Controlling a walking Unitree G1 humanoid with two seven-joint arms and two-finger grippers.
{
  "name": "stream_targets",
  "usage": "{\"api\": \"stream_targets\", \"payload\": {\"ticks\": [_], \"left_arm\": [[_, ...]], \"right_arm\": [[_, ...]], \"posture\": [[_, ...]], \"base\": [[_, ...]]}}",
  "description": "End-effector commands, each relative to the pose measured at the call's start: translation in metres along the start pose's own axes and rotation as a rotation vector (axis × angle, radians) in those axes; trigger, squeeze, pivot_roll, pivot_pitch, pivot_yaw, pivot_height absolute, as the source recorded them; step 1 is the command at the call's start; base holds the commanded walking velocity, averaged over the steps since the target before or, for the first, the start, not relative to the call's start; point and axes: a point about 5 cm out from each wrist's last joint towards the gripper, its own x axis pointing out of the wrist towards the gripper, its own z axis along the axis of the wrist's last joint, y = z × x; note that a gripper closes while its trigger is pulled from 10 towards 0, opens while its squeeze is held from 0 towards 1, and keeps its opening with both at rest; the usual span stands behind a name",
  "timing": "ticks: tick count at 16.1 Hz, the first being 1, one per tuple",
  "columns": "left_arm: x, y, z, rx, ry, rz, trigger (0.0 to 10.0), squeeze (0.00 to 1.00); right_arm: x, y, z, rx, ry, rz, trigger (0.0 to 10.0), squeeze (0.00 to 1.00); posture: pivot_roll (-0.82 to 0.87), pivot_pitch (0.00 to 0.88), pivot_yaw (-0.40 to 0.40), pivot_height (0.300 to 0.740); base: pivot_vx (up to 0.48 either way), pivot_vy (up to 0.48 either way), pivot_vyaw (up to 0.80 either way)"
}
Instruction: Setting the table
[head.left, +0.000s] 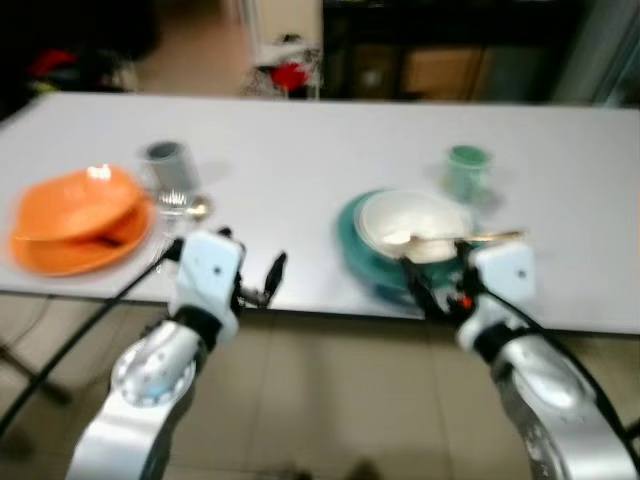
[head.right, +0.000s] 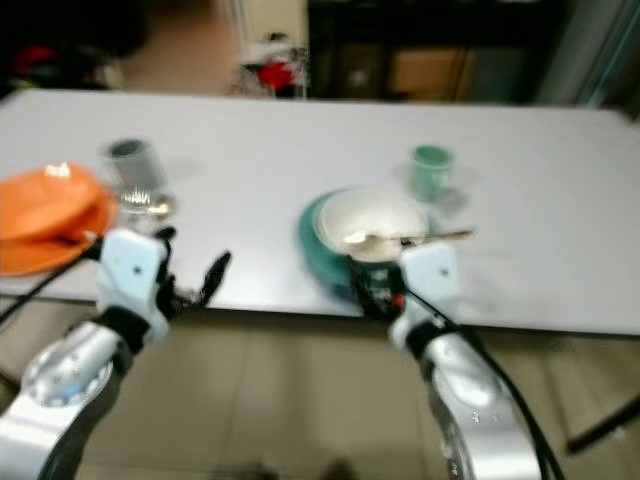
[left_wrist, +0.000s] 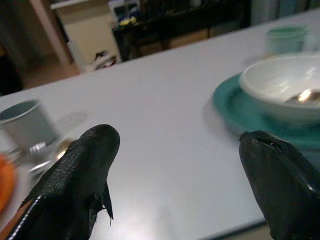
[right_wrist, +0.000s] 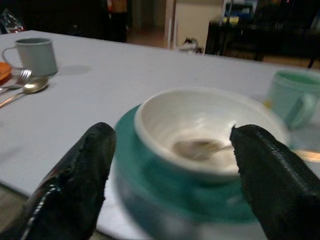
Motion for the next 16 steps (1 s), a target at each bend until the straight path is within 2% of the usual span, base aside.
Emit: {"api": "stream_targets", "payload": {"ticks": [1,4,6,11,16], "left_arm": [[0.001,0.007,0.001,0.019,-0.005,0.034,10.0,0.00],[-0.003,0.007,-0.002,0.002,0.006,0.052,10.0,0.00],[-0.004,0.007,-0.001,-0.001,-0.002,0.072,10.0,0.00],[-0.011,0.011,-0.004,0.005,0.010,0.102,10.0,0.00],[-0.015,0.013,-0.005,0.014,0.023,0.133,10.0,0.00]], "right_arm": [[0.002,0.006,0.004,-0.005,-0.030,0.017,10.0,1.00],[0.004,0.009,0.004,-0.012,-0.030,0.054,10.0,1.00],[0.009,0.010,0.005,-0.010,-0.038,0.078,10.0,1.00],[0.021,0.017,0.007,-0.040,-0.041,0.198,10.0,1.00],[0.024,0.021,0.003,-0.054,-0.030,0.295,10.0,1.00]], "posture": [[0.02,0.000,0.053,0.740],[0.02,0.000,0.044,0.740],[0.06,0.000,0.011,0.740],[0.08,0.000,-0.012,0.740],[0.11,0.000,-0.021,0.740]], "base": [[0.000,0.450,0.80],[0.000,0.449,0.80],[0.000,0.444,0.80],[0.000,0.445,0.80],[0.000,0.443,0.80]]}}
